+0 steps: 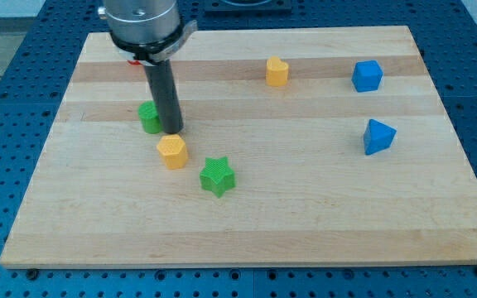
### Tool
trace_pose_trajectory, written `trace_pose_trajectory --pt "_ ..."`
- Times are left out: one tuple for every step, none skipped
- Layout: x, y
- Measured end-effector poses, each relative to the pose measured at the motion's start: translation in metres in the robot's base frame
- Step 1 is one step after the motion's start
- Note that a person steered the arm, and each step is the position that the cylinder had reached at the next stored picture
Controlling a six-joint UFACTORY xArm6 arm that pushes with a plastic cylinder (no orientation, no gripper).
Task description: Push green circle below the red blocks
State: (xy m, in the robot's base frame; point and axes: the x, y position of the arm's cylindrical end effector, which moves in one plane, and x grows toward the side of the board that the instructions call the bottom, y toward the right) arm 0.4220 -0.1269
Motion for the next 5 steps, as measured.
trace_pose_trajectory --pt "-0.001 -0.052" --pt "-0.022 -0.059" --pt "-0.048 -0.052" --pt "-0.053 -0.051" --pt "-0.034 -0.063"
